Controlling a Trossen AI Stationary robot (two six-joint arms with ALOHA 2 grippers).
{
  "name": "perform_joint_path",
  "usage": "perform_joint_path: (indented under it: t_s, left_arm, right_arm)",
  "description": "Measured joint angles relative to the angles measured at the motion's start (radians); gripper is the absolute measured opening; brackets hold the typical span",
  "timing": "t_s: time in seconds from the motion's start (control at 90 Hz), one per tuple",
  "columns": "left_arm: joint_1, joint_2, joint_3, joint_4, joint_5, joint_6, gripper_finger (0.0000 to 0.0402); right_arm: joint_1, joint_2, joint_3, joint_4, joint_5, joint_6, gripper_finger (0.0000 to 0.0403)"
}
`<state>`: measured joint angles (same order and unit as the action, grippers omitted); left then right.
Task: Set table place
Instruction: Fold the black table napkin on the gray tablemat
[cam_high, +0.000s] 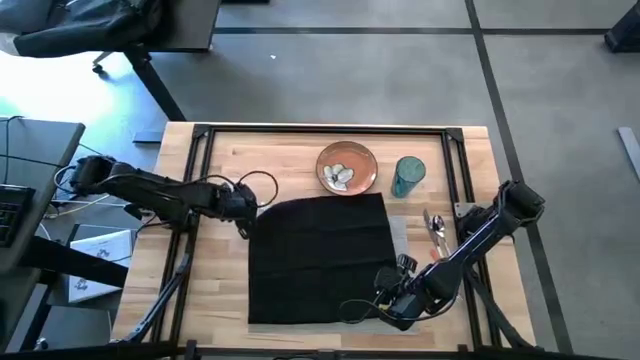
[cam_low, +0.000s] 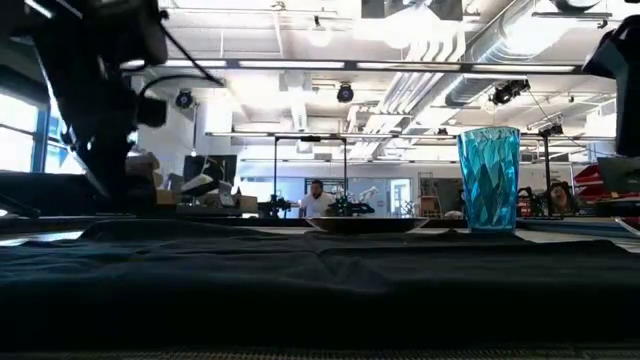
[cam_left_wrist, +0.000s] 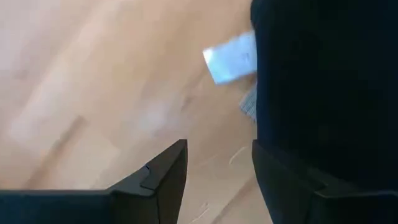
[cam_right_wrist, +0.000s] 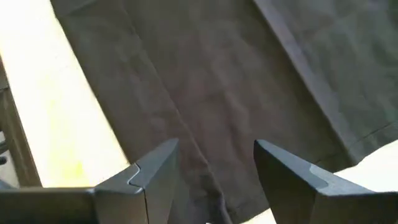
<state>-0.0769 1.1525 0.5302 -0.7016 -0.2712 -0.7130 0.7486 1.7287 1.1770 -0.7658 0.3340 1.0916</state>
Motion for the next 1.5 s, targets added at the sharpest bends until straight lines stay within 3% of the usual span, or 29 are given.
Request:
perform_joint_path:
  t_s: [0.222,0.367,0.511,0.822,0.933,1.056,1.233,1.356,1.5]
  left_arm:
    - [-0.005,0.072,-0.039,0.157,0.035,0.051,0.0164]
    - [-0.029,0.078,-0.038,0.429,0.133,0.128,0.0164]
    - [-0.075,0.109,-0.036,0.646,0.151,0.159,0.0164]
    - [-0.157,0.357,-0.016,0.758,0.171,0.119,0.0164]
    - [-0.176,0.36,0.037,0.69,0.179,0.139,0.0162]
    - [-0.193,0.284,0.155,0.54,0.163,0.198,0.0157]
    - [-0.23,0.161,0.288,0.118,-0.047,0.236,0.0152]
    - [-0.245,0.1,0.272,-0.104,-0.174,0.121,0.0152]
    - [-0.237,0.091,0.181,-0.221,-0.148,-0.012,0.0152]
  right_arm:
    - [0.013,0.0,0.0,0.006,0.0,0.011,0.0195]
    - [0.024,0.0,0.0,0.006,0.004,0.034,0.0195]
    - [0.034,0.0,0.0,0.011,0.005,0.034,0.0195]
    - [0.033,0.0,0.0,0.008,0.008,0.031,0.0195]
    - [0.033,0.0,0.0,0.008,0.007,0.034,0.0195]
    - [0.033,0.0,0.0,0.01,0.008,0.055,0.0195]
    - [0.035,0.0,0.0,0.016,-0.003,0.063,0.0195]
    - [0.037,0.0,0.0,0.016,0.008,0.071,0.0195]
    - [0.038,0.0,0.0,0.017,0.045,0.062,0.0195]
